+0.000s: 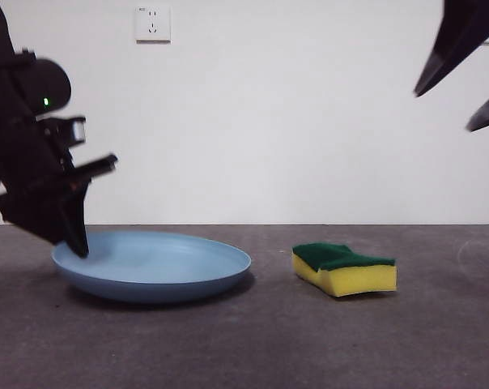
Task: Pick up the plate,pick up the cloth,clean the plate with the cloth
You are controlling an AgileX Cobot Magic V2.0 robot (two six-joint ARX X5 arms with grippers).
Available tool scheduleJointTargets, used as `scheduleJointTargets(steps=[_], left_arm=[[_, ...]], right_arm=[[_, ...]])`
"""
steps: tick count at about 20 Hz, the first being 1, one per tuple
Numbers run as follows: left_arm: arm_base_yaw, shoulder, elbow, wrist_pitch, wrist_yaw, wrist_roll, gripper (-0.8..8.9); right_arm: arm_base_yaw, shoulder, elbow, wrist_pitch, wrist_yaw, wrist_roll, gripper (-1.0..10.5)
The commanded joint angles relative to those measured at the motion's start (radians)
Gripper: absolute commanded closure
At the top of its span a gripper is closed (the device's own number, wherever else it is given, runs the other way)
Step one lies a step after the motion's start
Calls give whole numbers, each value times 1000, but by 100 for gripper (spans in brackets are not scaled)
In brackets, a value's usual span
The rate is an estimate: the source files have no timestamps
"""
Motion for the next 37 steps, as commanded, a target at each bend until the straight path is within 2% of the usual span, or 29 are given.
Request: scheduleJointTargets(steps=[1, 4, 6, 8, 11, 17, 19, 21, 23, 25, 30, 34, 37], left_arm=[[-10, -80, 30, -56, -8, 60, 822], [-11, -214, 62, -122, -7, 66, 822], [-12, -310, 68, -165, -6, 66, 822], [-14, -398, 68, -201, -7, 66, 822], [-16, -505, 68, -261, -6, 65, 822], [-32, -576, 68, -326, -7, 65, 822], [-40, -575, 68, -327, -7, 65, 822], [-47, -575, 68, -327, -10, 65, 822], [-47, -575, 68, -327, -10, 65, 822], [-47, -575, 68, -327, -12, 65, 822], [-48, -530, 68, -323, -137, 75, 822], [-53, -400, 68, -290, -139, 83, 822], [-98, -283, 68, -253, -135, 79, 822]], right_arm=[[50, 81, 40, 6, 10, -23, 573], [143, 232, 127, 5, 159, -68, 578], [192, 321, 180, 5, 214, -95, 586], [227, 401, 220, 6, 243, -116, 641], [266, 505, 245, 14, 291, -128, 640], [296, 666, 245, 69, 296, -132, 641], [297, 710, 245, 85, 300, -126, 734], [298, 749, 245, 89, 347, -120, 797], [298, 764, 245, 89, 359, -120, 821], [298, 764, 245, 89, 371, -133, 966], [300, 732, 246, 78, 370, -114, 963], [329, 578, 246, 72, 364, -76, 963], [370, 438, 246, 71, 360, -46, 963]])
